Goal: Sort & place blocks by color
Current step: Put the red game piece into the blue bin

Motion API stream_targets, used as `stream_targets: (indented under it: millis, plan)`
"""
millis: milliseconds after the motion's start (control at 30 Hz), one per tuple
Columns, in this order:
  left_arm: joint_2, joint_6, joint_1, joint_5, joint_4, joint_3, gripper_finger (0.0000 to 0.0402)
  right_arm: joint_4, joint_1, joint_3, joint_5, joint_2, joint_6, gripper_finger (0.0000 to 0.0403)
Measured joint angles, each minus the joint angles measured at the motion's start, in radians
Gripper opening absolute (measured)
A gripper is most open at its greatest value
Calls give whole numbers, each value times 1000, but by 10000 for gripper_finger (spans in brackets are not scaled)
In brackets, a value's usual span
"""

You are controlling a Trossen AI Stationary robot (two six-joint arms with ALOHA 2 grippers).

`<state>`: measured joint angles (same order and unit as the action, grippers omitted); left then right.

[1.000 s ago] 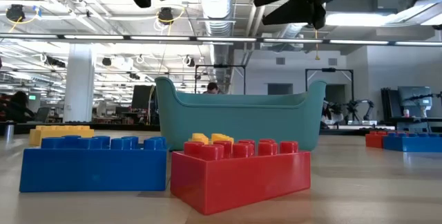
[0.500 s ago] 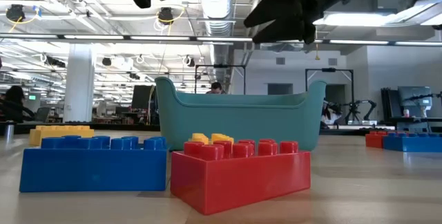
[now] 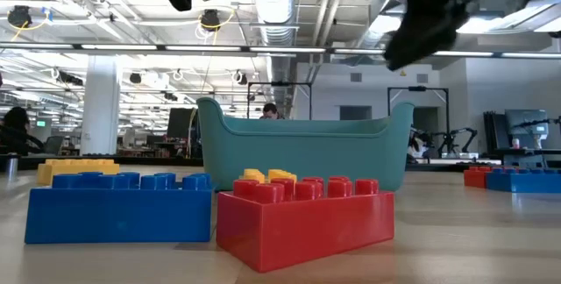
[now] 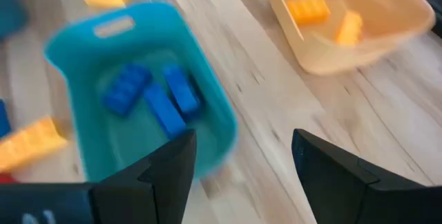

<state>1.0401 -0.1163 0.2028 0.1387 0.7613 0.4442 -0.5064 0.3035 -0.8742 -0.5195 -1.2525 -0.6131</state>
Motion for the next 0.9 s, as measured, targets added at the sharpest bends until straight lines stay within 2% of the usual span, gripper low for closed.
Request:
stream_targets:
  millis: [200, 467, 667, 900]
  plan:
    - [0, -7, 0, 1, -3, 0, 185, -191, 10, 0, 79, 67, -43, 260]
    - [0, -10, 0, 38, -1, 0, 185, -421, 22, 0, 211, 103, -186, 260]
    - [0, -20, 0, 42, -1, 0, 185, -492, 32, 0, 238, 85, -195, 260]
    - [0, 12, 28, 27, 10, 0, 185, -481, 70, 0, 309, 86, -233, 260]
